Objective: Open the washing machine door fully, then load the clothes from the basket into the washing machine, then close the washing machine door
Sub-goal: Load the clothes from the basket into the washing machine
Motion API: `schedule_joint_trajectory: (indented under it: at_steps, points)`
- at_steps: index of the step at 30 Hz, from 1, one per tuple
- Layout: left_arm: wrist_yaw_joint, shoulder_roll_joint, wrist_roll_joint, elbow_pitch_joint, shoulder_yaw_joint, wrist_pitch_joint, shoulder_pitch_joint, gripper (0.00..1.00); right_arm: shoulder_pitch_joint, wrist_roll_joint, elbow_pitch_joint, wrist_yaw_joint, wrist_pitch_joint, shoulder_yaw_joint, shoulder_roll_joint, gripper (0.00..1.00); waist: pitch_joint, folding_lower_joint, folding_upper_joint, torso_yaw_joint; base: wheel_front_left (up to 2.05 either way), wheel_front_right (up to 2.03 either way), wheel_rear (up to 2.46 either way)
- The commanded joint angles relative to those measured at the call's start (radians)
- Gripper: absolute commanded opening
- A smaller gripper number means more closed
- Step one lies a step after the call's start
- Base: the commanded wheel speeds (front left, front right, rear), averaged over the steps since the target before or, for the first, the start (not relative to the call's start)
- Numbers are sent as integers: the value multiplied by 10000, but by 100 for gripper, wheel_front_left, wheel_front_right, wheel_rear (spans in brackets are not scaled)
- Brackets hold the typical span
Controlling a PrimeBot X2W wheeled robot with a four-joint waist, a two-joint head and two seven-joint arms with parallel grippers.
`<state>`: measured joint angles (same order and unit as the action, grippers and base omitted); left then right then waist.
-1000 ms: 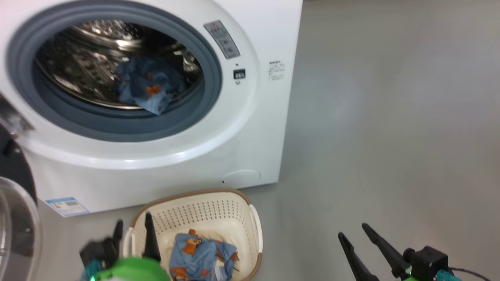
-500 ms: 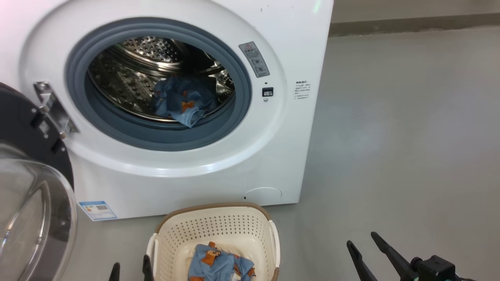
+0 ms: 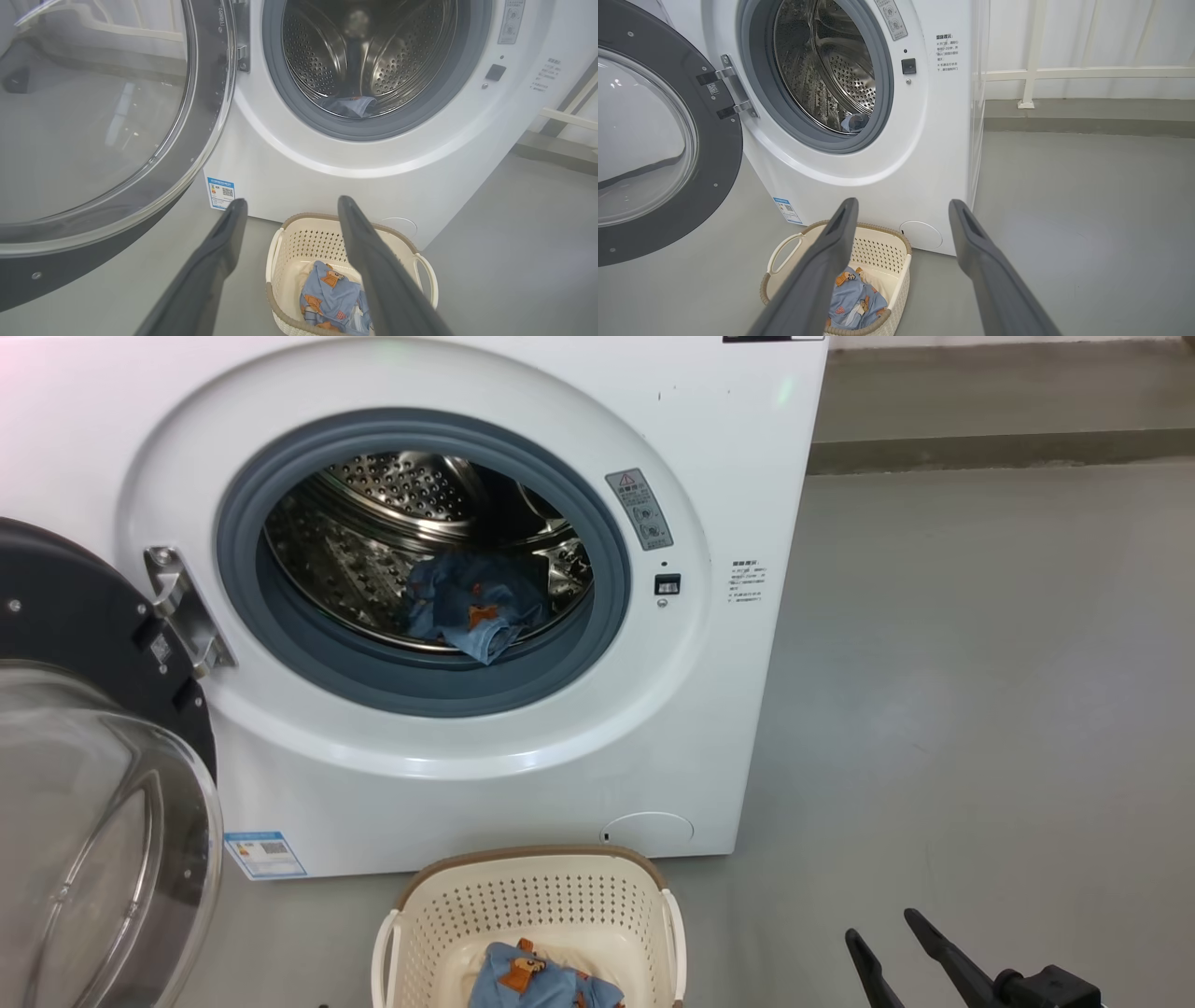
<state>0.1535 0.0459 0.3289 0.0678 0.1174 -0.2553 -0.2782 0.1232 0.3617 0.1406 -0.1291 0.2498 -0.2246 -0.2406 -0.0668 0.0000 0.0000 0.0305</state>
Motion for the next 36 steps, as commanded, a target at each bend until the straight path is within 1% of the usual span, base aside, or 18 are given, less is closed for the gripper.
schedule_joint_trajectory:
  at_steps: [1,6,19,23,28,32,35,36]
  points:
    - [-11,44,-80,-299,-396,-65,104,100,-79,-82,-239,-16,120,-124,-95,100,-43,0,0,4,0,0,0]
    - [12,43,-50,-426,-550,-65,-94,100,-49,-126,-286,-16,120,-50,-55,100,-46,0,0,-53,0,0,0]
    - [144,43,2,-567,-538,-65,-143,100,-91,-172,-409,-16,120,-6,-4,100,222,0,0,-149,0,0,0]
    - [126,43,86,-31,-147,-65,114,100,-197,-116,-454,-16,120,-131,-15,100,563,0,0,-373,0,0,0]
    - [309,43,299,942,444,-65,889,100,-418,37,-532,-16,120,-241,-77,100,1282,0,0,-698,0,0,0]
    - [491,43,996,2257,1131,94,2009,100,-821,212,-625,-16,120,-371,-137,100,2142,0,0,-1074,0,0,0]
    - [607,43,1536,3313,1489,616,2952,100,-1199,359,-710,-16,120,-449,-164,100,2846,0,0,-1400,0,0,0]
    - [580,43,1742,3595,1557,790,3275,100,-1331,408,-735,-16,120,-485,-185,100,3085,0,0,-1507,0,0,0]
